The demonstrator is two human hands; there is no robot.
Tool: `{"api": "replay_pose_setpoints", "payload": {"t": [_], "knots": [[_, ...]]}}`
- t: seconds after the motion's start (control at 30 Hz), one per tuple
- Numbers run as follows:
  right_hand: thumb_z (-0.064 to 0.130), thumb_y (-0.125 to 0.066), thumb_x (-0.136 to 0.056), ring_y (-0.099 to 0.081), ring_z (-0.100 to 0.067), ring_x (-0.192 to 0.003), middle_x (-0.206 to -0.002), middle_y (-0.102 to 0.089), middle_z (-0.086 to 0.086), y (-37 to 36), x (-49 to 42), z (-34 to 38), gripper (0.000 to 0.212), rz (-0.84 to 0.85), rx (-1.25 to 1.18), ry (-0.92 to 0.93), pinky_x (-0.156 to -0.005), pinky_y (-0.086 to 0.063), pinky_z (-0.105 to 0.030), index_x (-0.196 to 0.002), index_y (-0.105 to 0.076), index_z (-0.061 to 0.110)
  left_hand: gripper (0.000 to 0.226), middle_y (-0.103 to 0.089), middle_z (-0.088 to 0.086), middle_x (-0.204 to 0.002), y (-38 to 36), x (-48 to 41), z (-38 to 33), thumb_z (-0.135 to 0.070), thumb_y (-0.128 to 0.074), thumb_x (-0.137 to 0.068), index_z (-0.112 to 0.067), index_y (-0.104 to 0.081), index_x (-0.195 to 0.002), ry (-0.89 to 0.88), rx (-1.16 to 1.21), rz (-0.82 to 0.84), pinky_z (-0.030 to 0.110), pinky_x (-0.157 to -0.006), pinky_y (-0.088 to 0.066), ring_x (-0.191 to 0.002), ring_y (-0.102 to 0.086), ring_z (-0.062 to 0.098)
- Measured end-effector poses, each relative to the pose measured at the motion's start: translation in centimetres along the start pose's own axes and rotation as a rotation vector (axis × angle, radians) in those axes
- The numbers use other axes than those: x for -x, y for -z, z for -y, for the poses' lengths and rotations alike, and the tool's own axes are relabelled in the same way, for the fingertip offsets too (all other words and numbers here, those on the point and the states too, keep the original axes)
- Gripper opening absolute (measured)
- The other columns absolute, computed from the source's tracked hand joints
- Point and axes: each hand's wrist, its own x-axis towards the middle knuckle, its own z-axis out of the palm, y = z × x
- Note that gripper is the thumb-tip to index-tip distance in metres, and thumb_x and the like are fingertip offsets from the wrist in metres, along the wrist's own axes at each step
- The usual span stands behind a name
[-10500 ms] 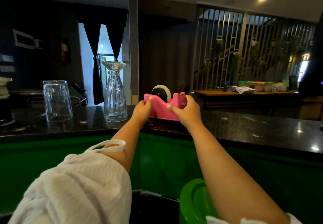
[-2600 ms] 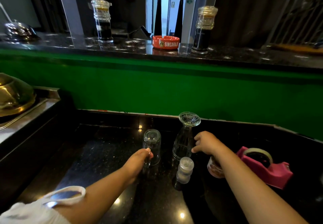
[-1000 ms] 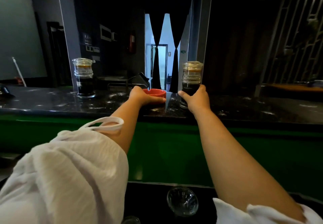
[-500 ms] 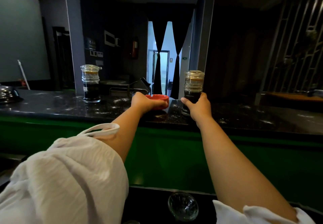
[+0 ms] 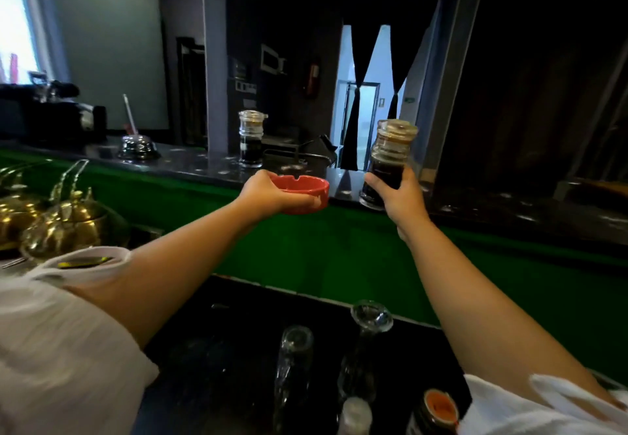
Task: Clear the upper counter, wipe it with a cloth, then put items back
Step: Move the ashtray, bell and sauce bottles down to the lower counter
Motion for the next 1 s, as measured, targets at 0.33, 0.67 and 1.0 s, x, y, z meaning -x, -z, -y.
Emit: {"api": "replay_pose_setpoints", "payload": {"t": [0.33,0.67,1.0], "knots": [[0.025,-0.073,-0.08,-0.06,-0.014,-0.103,-0.11,-0.063,0.003,-2.7,17.4,-2.3,0.041,0.237,-0.098,-0.176,-0.088,-0.046,-0.029,-0.115,-0.053,0.024,0.095,-0.053,-0.003,-0.114,3.9,13.5,7.2,-0.033,-0.09,-0.051,-0.011,-0.043,-0.129,0.087,-0.078,-0.033,0.025,-0.086,-0.046,-0.105,-0.055,0.014],[0.022,-0.08,-0.074,-0.059,-0.021,-0.112,-0.117,-0.064,-0.003,-7.9,29.1,-13.7,0.057,0.139,0.121,-0.443,-0.1,-0.046,-0.04,-0.123,-0.052,0.016,0.104,-0.055,-0.004,-0.108,5.4,20.1,18.7,-0.018,-0.096,-0.04,-0.008,-0.042,-0.129,0.135,-0.042,0.053,0.022,-0.087,-0.042,-0.101,-0.056,0.011],[0.011,-0.077,-0.076,-0.053,-0.026,-0.119,-0.121,-0.059,-0.01,-9.8,31.1,-18.1,0.056,-0.063,0.286,-0.537,-0.098,-0.039,-0.032,-0.124,-0.048,0.008,0.101,-0.046,-0.009,-0.116,5.5,20.7,24.3,-0.02,-0.092,-0.049,-0.017,-0.036,-0.133,0.14,-0.048,0.196,0.008,-0.074,-0.038,-0.102,-0.047,0.004]]}}
